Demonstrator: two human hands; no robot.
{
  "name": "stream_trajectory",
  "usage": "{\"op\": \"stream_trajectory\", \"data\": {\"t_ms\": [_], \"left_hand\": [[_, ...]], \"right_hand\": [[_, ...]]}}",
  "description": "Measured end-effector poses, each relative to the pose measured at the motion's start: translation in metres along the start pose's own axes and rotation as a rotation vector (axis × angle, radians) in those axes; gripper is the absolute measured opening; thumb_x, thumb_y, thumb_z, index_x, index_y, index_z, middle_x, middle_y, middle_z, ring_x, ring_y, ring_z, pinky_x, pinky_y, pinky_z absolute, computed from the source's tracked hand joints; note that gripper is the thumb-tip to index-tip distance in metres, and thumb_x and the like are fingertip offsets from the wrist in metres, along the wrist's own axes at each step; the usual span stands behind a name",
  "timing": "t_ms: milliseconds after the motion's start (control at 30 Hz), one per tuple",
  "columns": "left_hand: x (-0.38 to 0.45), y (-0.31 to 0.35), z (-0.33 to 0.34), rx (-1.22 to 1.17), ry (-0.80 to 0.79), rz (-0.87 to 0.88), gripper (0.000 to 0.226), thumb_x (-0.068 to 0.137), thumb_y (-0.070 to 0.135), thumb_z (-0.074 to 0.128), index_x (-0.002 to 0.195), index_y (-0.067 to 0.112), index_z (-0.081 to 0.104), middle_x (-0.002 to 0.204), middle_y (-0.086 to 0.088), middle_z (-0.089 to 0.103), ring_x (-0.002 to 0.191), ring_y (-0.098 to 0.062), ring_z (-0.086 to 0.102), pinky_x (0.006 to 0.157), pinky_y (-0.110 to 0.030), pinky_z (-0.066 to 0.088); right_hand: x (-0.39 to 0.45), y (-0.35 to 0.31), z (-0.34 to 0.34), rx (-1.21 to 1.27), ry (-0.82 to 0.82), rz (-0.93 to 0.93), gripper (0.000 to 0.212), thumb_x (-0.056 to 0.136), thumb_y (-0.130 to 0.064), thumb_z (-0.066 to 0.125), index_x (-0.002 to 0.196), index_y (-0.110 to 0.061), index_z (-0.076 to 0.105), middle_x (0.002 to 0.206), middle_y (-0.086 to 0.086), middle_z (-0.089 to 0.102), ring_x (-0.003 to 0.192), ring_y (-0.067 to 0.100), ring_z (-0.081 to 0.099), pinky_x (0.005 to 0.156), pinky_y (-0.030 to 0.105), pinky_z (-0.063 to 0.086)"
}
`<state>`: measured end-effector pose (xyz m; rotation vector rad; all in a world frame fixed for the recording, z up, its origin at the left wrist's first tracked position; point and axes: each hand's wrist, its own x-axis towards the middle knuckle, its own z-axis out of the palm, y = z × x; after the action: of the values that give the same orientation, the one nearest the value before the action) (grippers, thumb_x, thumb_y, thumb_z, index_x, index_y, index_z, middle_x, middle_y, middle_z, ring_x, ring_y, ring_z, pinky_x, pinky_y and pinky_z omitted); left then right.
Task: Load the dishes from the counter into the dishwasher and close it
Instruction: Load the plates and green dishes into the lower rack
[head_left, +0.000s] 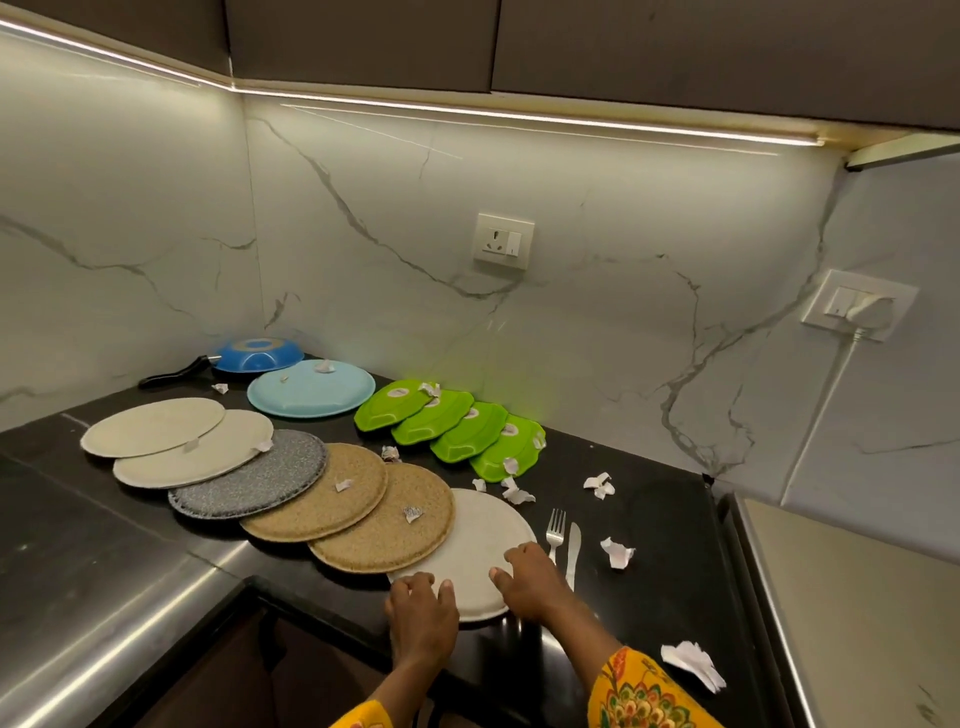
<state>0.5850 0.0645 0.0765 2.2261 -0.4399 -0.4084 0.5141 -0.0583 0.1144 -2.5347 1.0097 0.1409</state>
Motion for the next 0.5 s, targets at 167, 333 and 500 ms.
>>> {"op": "stream_trajectory", "data": {"t_ms": [167,333,500], "left_hand": [[0.004,0.006,0.015,0.128,0.033,-0.047,0.045,0.097,0.041,0.041,0.135,0.017,0.04,0.148,-0.008,0.019,0.136,-0.029,0.019,0.111,-0.035,0.023],[0.009,0.018,0.025,0.138,0.052,-0.137,0.051,0.095,0.045,0.041,0.141,0.024,0.031,0.152,-0.007,0.008,0.143,-0.03,0.004,0.114,-0.039,0.018],[0.016,0.026,0.034,0.12,0.105,-0.218,0.048,0.095,0.046,0.041,0.138,0.026,0.032,0.151,-0.006,0.009,0.143,-0.029,0.001,0.114,-0.042,0.016]], "right_hand": [[0.033,0.009,0.002,-0.005,-0.053,0.023,0.052,0.097,-0.042,0.038,0.14,-0.013,0.036,0.148,0.009,0.028,0.136,0.026,0.032,0.111,0.038,0.03],[0.059,0.019,0.005,-0.007,-0.068,0.049,0.056,0.096,-0.045,0.039,0.142,-0.013,0.032,0.151,0.011,0.022,0.139,0.03,0.025,0.112,0.04,0.029],[0.083,0.022,0.004,0.016,-0.076,0.09,0.069,0.095,-0.048,0.04,0.148,-0.01,0.016,0.153,0.016,0.014,0.141,0.035,0.016,0.114,0.041,0.021]]}}
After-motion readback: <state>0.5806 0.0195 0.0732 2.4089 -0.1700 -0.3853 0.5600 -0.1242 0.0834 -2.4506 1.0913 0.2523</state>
